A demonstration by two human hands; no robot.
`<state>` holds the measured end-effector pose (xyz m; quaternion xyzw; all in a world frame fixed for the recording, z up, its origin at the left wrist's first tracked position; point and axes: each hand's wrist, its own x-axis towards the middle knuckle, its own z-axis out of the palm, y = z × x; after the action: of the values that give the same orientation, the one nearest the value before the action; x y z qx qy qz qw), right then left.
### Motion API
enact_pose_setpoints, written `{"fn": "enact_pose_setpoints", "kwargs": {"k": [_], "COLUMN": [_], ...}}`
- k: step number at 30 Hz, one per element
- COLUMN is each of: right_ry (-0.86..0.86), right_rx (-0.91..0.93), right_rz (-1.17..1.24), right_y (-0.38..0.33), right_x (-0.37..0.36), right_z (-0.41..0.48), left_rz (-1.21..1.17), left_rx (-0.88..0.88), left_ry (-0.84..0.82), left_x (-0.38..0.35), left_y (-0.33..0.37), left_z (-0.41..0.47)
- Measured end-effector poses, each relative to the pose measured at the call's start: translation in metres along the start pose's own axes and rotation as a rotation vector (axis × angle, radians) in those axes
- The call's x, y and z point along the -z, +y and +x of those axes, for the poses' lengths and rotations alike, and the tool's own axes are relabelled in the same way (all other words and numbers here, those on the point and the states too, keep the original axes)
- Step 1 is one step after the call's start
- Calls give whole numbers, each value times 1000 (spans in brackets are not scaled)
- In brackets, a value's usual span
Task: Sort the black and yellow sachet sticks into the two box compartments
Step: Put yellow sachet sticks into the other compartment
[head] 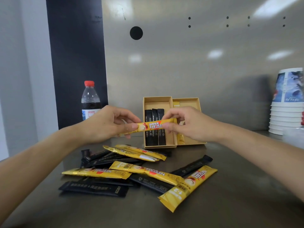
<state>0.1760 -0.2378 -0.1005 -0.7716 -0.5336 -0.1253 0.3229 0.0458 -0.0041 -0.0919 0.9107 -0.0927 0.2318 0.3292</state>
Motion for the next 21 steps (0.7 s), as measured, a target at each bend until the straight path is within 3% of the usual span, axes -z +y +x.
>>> {"fn": "enact_pose_setpoints", "kwargs": {"k": [6, 10, 15, 18, 21], "right_ry": [196, 240, 64, -72, -93], "right_rx": [-99, -151, -199, -202, -142], "right_rz": [396, 471, 358, 295, 275], "right_y": [0, 0, 3, 5, 3], "right_x": [16, 20, 20, 13, 6], "right_z": [4, 6, 4, 2, 2], "left_rz": [-37, -54, -91, -103, -95], "left_rx": [-34, -88, -90, -97, -102], "left_ry": [119, 227, 377, 383, 355], "left_x": [-3, -3, 4, 4, 0], "left_y": [1, 4, 4, 3, 2], "left_z": [2, 4, 5, 5, 6]}}
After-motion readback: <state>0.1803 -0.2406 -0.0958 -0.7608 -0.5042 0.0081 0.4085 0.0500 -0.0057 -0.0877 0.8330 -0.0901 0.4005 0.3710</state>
